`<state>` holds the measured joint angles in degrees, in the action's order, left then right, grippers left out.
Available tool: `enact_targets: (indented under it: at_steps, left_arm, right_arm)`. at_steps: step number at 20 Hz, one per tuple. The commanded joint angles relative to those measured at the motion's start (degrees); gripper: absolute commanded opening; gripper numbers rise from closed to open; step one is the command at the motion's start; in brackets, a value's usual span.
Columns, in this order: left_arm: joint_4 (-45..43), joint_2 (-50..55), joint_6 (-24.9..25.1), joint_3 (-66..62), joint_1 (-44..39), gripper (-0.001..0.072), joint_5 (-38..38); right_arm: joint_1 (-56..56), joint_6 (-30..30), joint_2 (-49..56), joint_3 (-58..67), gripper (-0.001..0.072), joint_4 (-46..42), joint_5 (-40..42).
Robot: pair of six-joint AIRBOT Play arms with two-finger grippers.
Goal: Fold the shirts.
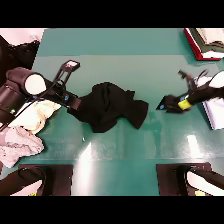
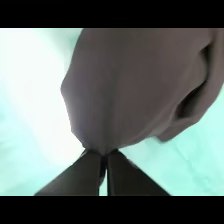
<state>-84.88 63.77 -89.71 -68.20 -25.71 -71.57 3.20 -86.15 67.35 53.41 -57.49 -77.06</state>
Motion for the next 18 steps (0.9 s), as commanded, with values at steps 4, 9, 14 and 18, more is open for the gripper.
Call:
enact_targets:
  at_steps: [4, 9, 14, 18]
  left_arm:
    - [-2.5, -0.8, -1.9, -1.6, 0.0, 0.0026, -1.1]
    - [-2.5, -0.9, -1.9, -1.6, 0.0, 0.0026, -2.7]
    - [-2.3, -0.9, -2.0, -1.6, 0.0, 0.0026, -3.0]
    - [-2.3, -0.9, -2.0, -1.6, 0.0, 0.0026, -3.3]
  right_arm:
    - [-7.6, 3.3, 0.1, -13.9, 0.0574, 9.5, 16.7]
    - [-16.5, 1.2, 0.9, -13.7, 0.0574, 9.5, 26.5]
    - [-22.8, 1.0, 8.8, -7.9, 0.0547, 9.8, 25.6]
    - [-25.7, 1.2, 12.9, -3.3, 0.0170, 9.3, 25.4]
